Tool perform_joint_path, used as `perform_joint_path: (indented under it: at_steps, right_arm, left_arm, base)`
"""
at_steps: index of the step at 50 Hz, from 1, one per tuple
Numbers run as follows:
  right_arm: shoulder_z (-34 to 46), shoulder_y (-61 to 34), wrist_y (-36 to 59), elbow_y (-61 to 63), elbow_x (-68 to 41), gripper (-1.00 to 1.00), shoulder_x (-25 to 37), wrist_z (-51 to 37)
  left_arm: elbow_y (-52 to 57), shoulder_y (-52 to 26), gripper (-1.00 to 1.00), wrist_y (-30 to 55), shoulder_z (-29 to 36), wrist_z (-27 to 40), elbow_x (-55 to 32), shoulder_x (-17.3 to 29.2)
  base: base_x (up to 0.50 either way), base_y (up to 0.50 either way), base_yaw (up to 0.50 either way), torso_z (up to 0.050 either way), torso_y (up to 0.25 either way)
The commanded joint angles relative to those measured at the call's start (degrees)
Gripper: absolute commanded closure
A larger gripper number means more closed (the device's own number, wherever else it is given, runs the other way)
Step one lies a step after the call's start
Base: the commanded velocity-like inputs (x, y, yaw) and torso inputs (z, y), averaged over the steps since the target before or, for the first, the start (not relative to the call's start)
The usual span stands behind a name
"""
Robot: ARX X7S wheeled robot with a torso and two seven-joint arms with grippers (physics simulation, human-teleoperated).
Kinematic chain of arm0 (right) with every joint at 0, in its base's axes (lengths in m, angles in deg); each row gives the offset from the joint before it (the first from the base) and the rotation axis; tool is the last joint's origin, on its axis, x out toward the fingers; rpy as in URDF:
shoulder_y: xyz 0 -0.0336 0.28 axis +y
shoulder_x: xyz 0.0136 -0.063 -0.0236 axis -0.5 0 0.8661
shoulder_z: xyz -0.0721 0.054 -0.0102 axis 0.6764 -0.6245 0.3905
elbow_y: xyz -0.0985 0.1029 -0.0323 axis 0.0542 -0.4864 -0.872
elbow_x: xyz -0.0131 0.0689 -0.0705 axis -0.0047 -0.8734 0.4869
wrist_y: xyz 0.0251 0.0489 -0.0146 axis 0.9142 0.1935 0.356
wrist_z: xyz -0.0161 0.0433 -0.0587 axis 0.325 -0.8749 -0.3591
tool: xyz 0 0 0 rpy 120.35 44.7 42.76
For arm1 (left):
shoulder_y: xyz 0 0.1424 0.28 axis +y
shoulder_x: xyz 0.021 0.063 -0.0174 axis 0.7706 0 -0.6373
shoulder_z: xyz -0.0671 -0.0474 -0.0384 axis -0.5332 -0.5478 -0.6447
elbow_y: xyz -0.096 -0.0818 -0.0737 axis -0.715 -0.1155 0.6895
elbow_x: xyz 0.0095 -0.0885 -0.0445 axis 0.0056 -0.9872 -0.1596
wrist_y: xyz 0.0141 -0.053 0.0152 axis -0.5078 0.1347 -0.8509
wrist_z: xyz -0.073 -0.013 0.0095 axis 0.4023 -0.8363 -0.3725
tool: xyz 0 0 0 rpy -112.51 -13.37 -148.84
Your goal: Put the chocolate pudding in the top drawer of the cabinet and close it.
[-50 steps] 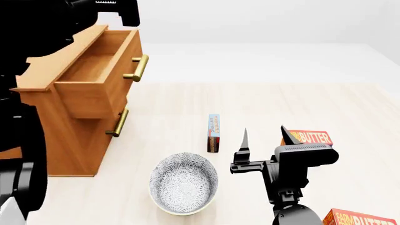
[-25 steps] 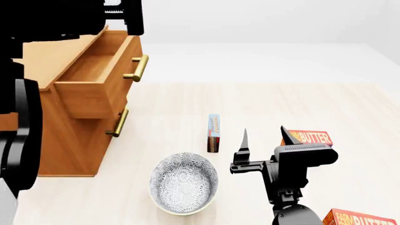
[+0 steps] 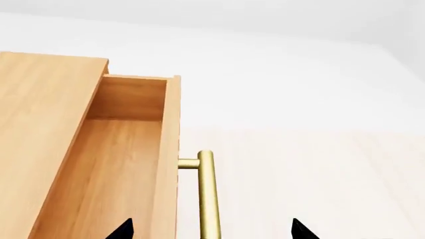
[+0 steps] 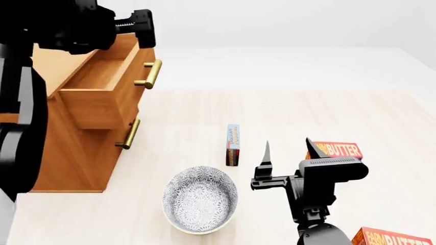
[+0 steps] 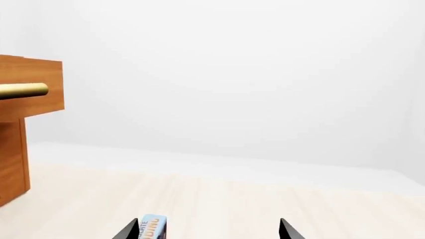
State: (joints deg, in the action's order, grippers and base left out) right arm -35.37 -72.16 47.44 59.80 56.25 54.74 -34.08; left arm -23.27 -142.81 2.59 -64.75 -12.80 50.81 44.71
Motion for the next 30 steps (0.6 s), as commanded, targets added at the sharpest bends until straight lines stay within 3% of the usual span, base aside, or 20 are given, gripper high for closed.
perform_joint_path:
  at_steps: [1,30]
  right_arm:
    - [0.3,-0.2,0.0,-0.2,-0.2,-1.00,0.1,-0.2]
    - [0.7,-0.3,-0.3,-0.2,-0.5,-1.00,0.6,-0.7]
  left_arm:
    - [-11.6,-3.4,-1.00,-4.5,0.4,-1.9,2.5,-1.6]
    - [-11.8,-2.1,-1.00,-0.6,-8.7,-4.8,14.1,-2.1]
  base:
    - [0.00,0.00,0.00,0.000,0.000]
    - [0.00,0.00,0.00,0.000,0.000]
